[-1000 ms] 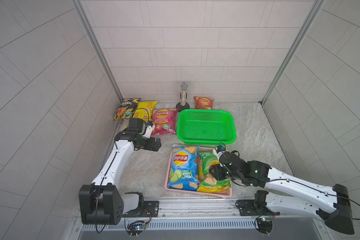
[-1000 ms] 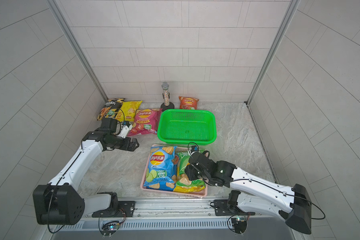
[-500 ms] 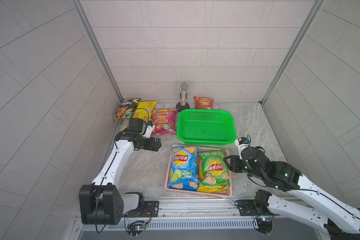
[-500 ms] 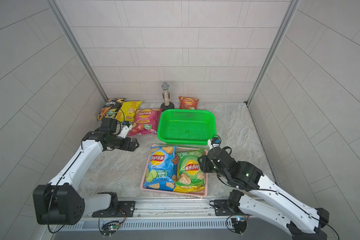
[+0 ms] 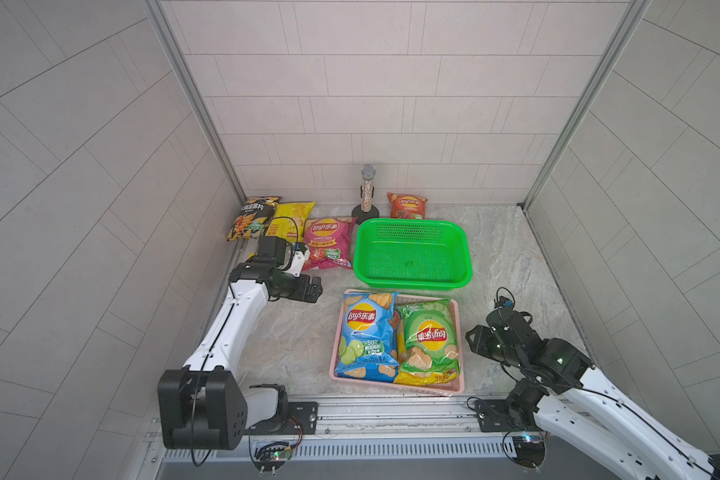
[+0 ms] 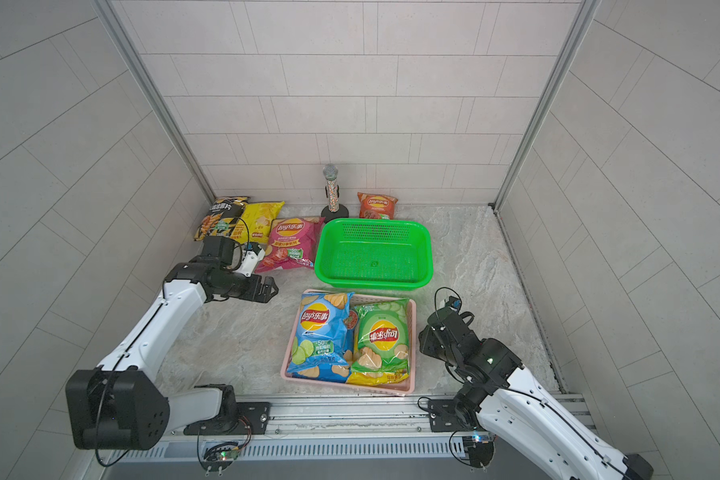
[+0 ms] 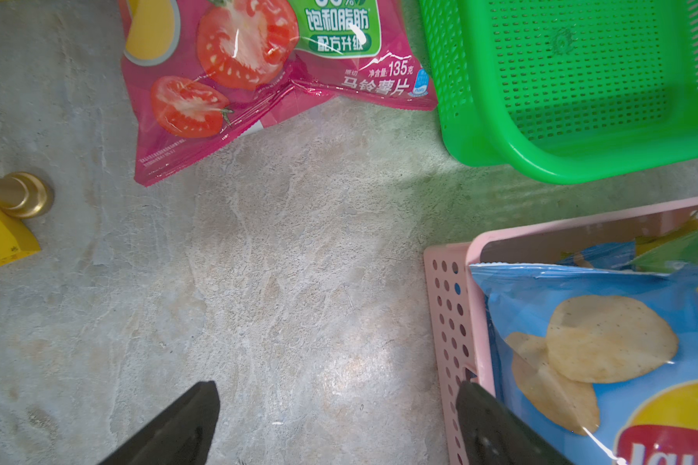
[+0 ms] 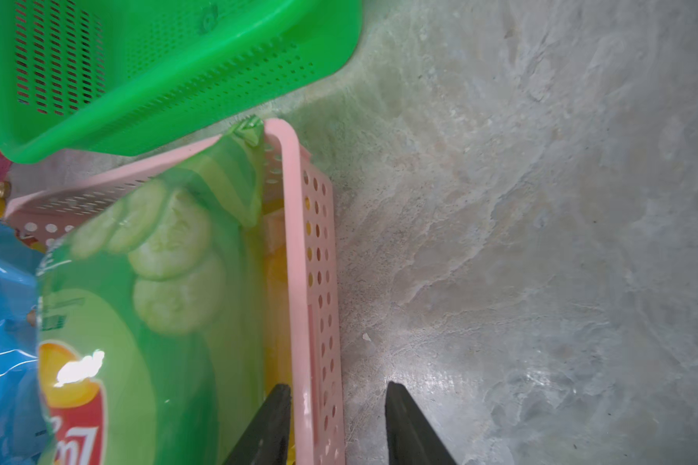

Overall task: Put the potato chips into the basket
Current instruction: Move the basket to the corner of the board.

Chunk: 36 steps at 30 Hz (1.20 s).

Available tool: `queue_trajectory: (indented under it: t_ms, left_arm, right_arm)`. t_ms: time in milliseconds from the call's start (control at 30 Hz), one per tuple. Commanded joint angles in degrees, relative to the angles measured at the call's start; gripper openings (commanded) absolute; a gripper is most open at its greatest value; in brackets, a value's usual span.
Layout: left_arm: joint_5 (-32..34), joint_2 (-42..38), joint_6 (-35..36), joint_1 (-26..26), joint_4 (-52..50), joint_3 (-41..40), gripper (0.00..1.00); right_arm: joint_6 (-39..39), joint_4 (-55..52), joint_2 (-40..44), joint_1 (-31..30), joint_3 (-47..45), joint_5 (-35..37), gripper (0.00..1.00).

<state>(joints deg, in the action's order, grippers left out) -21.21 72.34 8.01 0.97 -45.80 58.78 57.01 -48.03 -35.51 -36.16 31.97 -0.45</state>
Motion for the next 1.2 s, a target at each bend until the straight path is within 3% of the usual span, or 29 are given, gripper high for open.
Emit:
queue_trajectory:
  t_ms: [0, 467, 600, 733, 933, 1100, 1167]
  left_arm:
    - [0.1, 0.2, 0.7, -0.2, -0.6, 0.0, 0.99]
    - [0.2, 0.1, 0.7, -0.2, -0.6, 0.0, 0.99]
    - [0.1, 0.2, 0.7, -0.2, -0.6, 0.0, 0.99]
    - [0.1, 0.3, 0.6, -0.2, -0.6, 0.0, 0.99]
    - [0.1, 0.3, 0.6, -0.2, -0.6, 0.1, 0.99]
    - [-0.1, 0.3, 0.6, -0.2, -0.6, 0.1, 0.99]
    - [-0.1, 0.3, 0.6, -0.2, -0.6, 0.1, 0.99]
  right_arm:
    - [-1.5, 5.5, -2.9, 0.4, -1.4, -4.8, 0.43]
    - [-4.5, 10.0, -9.4, 1.7, -2.9, -4.6, 0.36]
    - [-5.2, 10.8, -10.5, 2.4, -3.7, -4.6, 0.30]
    - [-5.9, 10.6, -10.5, 3.6, -4.4, -4.5, 0.19]
    - [-6.4, 7.1, -6.9, 6.0, -4.0, -2.1, 0.13]
    - [-8.0, 2.9, -6.5, 8.2, -2.1, 0.5, 0.12]
    - [-7.7, 2.7, -6.9, 9.3, -1.8, 1.4, 0.19]
